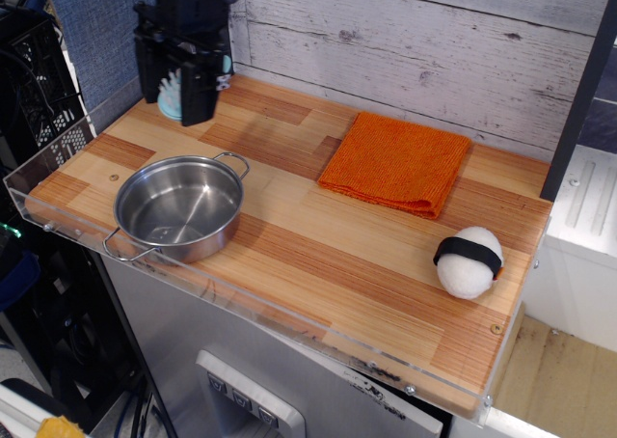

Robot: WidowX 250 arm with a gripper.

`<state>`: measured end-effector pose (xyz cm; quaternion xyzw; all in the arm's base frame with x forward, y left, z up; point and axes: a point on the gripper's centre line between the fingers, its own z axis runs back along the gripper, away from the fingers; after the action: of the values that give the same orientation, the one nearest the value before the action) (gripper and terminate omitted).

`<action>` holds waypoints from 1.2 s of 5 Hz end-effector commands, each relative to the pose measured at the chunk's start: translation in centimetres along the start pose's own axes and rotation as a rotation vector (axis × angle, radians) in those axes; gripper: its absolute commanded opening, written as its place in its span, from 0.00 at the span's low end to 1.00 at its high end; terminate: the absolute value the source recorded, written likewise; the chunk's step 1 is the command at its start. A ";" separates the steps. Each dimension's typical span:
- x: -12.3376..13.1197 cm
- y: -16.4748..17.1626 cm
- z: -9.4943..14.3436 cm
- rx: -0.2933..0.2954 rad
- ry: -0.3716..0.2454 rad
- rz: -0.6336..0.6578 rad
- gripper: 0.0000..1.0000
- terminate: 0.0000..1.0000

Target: Place the blue brush directly above and behind the silver bowl.

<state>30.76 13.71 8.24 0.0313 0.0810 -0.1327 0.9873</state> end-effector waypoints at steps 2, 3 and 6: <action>3.1 2.7 -0.9 0.031 -0.098 0.031 0.00 0.00; 4.6 2.0 -2.3 0.013 -0.083 -0.014 0.00 0.00; 6.5 2.1 -4.0 -0.045 -0.015 -0.114 1.00 0.00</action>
<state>36.03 14.21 1.56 -0.0114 0.0973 -0.1835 0.9781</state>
